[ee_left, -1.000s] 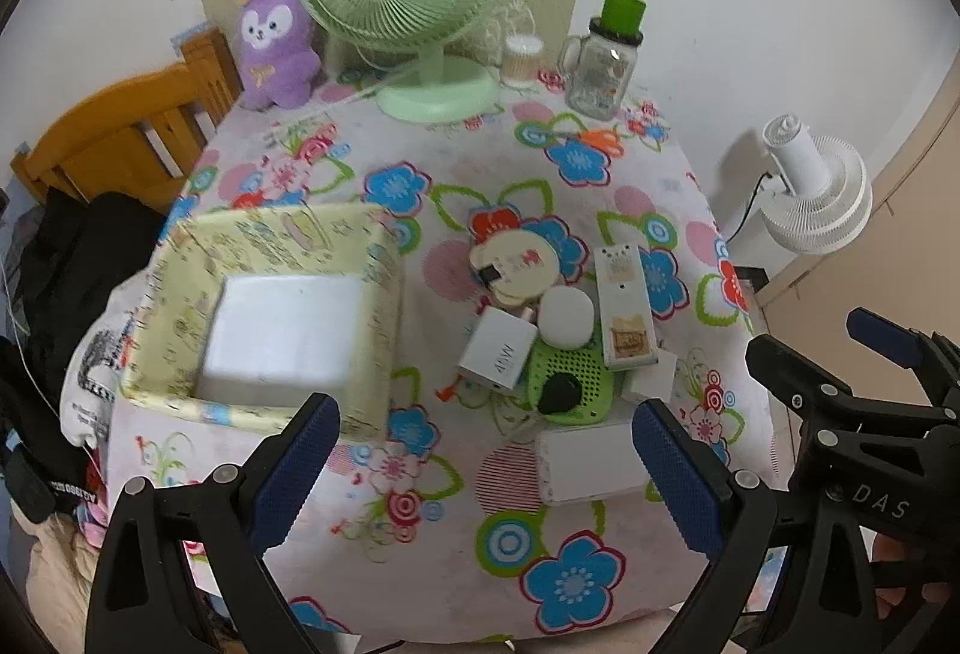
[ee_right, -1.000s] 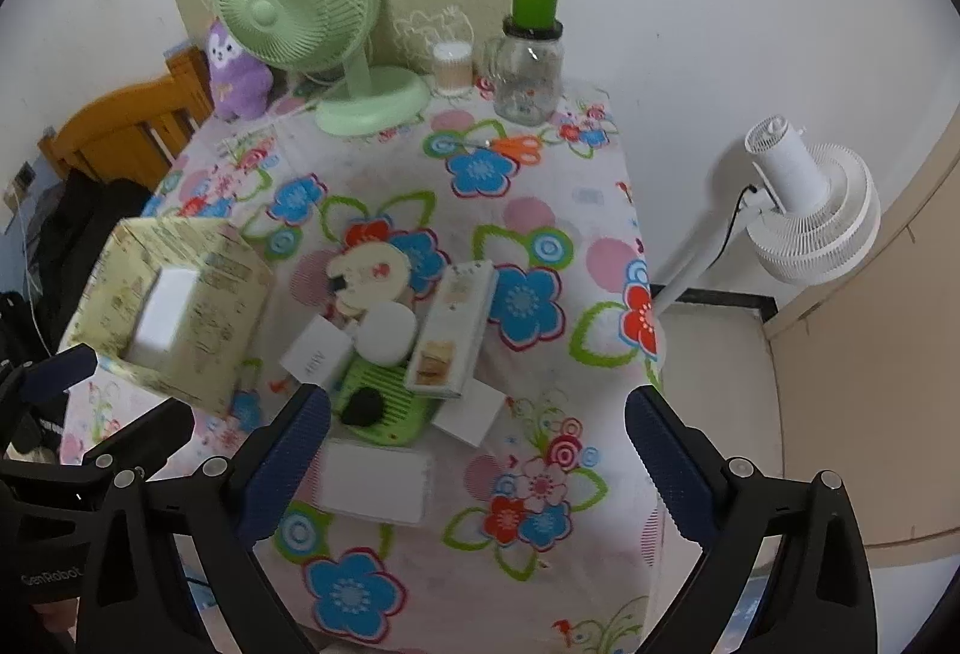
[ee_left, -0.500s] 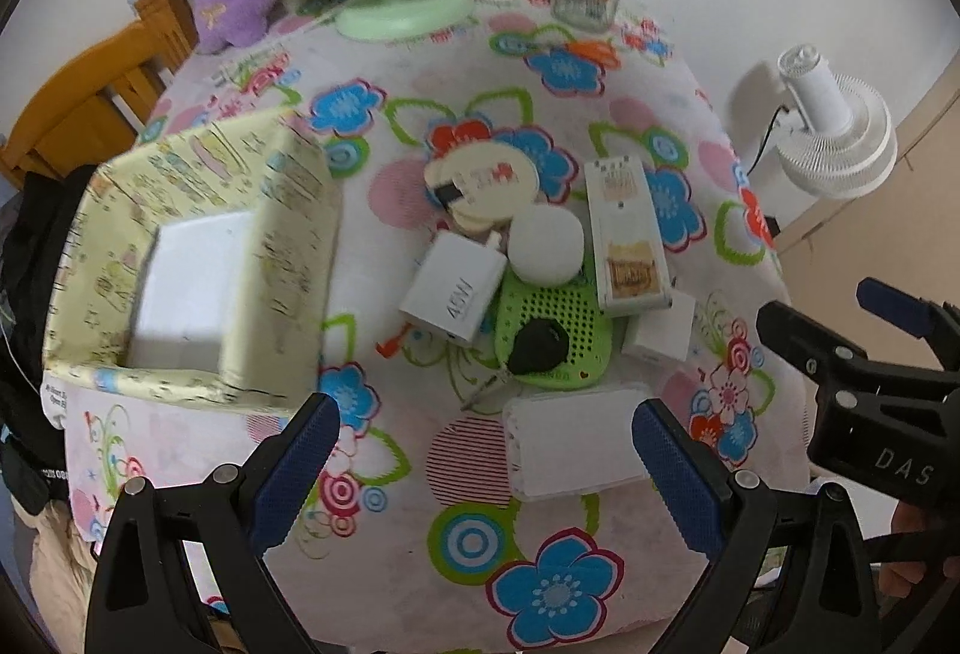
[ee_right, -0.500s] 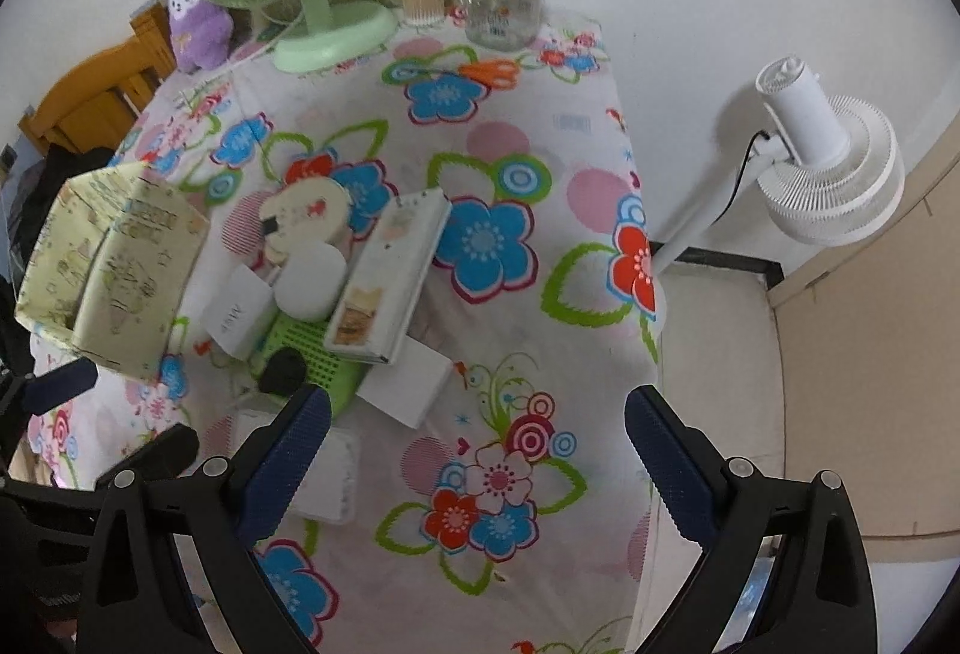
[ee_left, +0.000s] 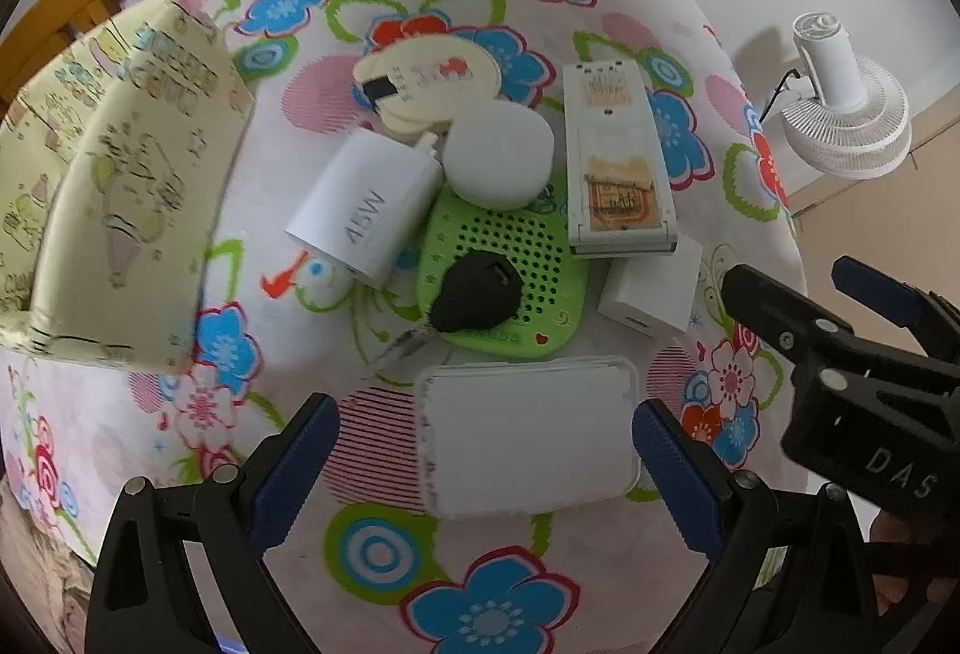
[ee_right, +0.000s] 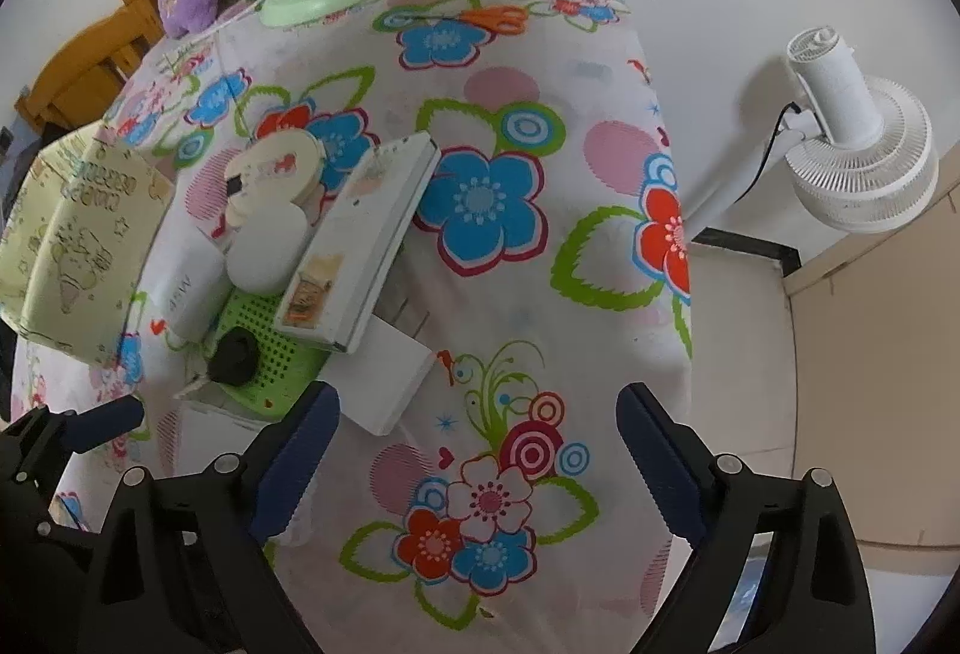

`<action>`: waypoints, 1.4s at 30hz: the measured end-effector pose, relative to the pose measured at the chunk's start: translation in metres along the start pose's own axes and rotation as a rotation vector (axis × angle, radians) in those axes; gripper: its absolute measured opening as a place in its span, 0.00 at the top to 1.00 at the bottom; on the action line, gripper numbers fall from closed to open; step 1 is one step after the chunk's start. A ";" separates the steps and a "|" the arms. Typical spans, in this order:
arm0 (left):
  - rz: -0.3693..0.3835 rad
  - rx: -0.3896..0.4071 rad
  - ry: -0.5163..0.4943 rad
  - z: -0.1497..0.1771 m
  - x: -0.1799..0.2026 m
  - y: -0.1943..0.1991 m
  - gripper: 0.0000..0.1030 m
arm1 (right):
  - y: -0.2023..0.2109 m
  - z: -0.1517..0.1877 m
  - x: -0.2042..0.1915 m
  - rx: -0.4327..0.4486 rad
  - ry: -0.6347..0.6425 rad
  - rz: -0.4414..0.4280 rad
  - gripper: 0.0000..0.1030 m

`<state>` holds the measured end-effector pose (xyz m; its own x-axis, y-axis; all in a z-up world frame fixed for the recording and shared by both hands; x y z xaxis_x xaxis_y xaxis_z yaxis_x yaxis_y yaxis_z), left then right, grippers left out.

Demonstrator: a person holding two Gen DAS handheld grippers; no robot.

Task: Organize rigid objects
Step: 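Move left gripper to the flat white power bank while right gripper approaches the white cube charger, then close left gripper on the white power bank while right gripper grasps the white cube charger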

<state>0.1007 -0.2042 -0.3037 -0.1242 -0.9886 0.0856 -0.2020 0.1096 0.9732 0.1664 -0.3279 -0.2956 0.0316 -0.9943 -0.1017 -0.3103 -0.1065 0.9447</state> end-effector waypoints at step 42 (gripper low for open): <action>-0.091 -0.041 -0.045 0.011 -0.023 -0.016 0.13 | -0.051 0.011 -0.036 -0.061 0.058 -0.070 0.51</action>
<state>0.0964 -0.1825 -0.3232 -0.1509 -0.9885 -0.0121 -0.1748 0.0147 0.9845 0.1708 -0.2869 -0.3439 0.1064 -0.9827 -0.1518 -0.2470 -0.1740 0.9533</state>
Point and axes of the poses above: each gripper's, at about its wrist camera, not at the fingertips, and y roughly against the way its jaws point, x to its right, z to its underside, the point moved 10 cm from there along -y, roughly the way its jaws point, and after that the axes turned 14 degrees about -y, right-handed, at the moved point
